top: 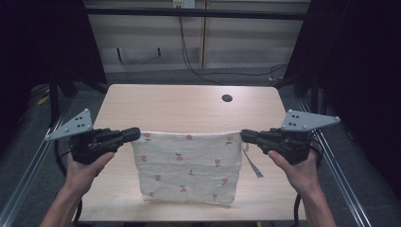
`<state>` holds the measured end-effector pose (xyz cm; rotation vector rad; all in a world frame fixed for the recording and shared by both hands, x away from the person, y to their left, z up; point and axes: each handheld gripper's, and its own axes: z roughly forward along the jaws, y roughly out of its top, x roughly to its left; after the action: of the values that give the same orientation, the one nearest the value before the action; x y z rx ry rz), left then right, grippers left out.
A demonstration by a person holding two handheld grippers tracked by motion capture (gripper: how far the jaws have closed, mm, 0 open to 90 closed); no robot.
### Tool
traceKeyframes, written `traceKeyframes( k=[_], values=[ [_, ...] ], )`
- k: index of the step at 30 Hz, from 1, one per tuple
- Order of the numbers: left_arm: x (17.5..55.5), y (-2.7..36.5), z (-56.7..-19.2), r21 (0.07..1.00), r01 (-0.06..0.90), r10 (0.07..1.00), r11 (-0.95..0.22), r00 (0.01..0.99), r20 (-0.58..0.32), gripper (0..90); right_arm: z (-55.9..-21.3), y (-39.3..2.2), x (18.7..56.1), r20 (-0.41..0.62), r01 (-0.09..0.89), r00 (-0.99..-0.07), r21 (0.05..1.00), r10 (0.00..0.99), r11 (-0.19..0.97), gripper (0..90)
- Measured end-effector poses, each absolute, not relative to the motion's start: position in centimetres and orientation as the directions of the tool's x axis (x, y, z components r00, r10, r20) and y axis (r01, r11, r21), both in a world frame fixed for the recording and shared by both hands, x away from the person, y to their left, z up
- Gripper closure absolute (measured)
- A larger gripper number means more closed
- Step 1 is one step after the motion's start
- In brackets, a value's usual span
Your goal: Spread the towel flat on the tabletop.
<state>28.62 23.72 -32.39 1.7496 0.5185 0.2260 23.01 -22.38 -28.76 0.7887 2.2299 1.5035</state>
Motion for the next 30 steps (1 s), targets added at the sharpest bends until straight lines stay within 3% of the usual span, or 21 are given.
traceKeyframes(
  k=[7, 30],
  values=[
    [31.5, 22.5, -35.5, 0.937, 0.301, 0.477, -0.179, 0.859, -0.185, 87.5, -32.0, -22.8, 26.0, 0.072, 0.344, -0.761, 0.887, 0.645, 0.308, 88.3],
    [36.7, 21.8, -42.3, 0.874, 0.446, 0.572, -0.194, 0.775, -0.269, 87.3, -39.7, -21.9, 33.3, 0.142, 0.433, -0.703, 0.863, 0.697, 0.261, 88.3]
  ],
)
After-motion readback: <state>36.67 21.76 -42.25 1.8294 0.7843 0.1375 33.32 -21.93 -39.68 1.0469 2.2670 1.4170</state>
